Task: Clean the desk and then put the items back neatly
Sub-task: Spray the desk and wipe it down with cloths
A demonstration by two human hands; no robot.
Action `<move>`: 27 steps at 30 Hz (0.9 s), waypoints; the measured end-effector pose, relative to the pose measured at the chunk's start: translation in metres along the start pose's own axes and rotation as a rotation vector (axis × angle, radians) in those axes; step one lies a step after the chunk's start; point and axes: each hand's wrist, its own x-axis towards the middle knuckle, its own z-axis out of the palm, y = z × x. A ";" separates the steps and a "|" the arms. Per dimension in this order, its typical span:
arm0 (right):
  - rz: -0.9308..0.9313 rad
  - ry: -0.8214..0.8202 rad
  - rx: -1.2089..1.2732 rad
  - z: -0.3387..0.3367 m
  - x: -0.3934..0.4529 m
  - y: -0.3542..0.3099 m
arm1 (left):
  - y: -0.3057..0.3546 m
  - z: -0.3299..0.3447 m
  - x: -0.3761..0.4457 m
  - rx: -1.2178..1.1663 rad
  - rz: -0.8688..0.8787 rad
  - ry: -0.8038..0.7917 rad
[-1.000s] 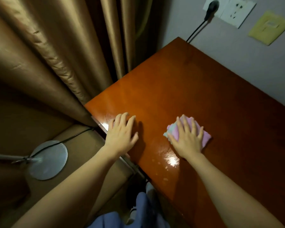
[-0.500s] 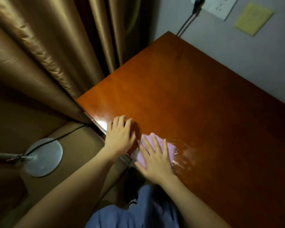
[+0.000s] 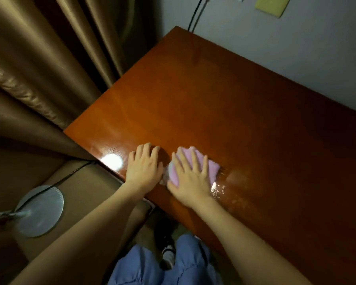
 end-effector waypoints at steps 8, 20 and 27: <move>0.039 -0.071 -0.058 0.005 -0.049 0.108 | 0.069 -0.001 0.008 -0.067 0.080 -0.033; 0.072 -0.018 0.023 -0.024 0.056 0.074 | 0.045 -0.009 0.037 -0.041 -0.027 -0.081; -0.147 -0.062 -0.107 -0.015 0.013 0.147 | 0.079 -0.022 0.077 -0.105 0.001 -0.027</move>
